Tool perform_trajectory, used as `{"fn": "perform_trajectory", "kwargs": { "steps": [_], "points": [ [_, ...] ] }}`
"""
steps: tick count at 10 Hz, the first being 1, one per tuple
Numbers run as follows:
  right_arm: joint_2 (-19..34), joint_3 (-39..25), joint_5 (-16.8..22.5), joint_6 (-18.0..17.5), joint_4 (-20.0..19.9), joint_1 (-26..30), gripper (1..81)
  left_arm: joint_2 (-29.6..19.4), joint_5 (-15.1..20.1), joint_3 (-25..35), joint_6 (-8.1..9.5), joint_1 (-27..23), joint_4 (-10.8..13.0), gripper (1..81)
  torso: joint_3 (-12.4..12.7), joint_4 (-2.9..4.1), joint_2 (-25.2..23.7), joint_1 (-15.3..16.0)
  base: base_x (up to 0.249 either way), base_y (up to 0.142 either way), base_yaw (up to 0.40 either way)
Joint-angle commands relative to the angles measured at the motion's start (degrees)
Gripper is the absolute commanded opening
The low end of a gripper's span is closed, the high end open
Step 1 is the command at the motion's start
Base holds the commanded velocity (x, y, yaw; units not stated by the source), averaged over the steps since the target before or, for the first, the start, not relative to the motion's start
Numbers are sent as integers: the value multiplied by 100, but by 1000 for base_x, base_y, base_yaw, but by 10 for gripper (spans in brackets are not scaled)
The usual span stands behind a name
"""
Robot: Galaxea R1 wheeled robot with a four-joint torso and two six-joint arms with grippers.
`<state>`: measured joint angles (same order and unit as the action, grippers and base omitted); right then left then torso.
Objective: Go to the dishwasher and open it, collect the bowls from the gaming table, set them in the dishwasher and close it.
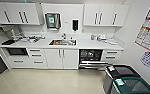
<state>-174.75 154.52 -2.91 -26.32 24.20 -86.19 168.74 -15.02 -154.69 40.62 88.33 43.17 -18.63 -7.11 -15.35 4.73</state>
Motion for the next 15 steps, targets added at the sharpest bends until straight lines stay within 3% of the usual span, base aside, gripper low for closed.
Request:
{"fn": "perform_trajectory", "kwargs": {
  "steps": [1, 15],
  "points": [
    [26, -28, 274, 13, 24, 202, 10, -7, 175, 35, 7, -162, 51, 10, 0, 0, 0, 0, 133, 0, 0],
    [34, -28, 274, 4, 15, 193, 10, -16, 175, 35, -1, -154, 51, 10, -2, 0, 2, -6, 134, 0, 0]
  ]
}}
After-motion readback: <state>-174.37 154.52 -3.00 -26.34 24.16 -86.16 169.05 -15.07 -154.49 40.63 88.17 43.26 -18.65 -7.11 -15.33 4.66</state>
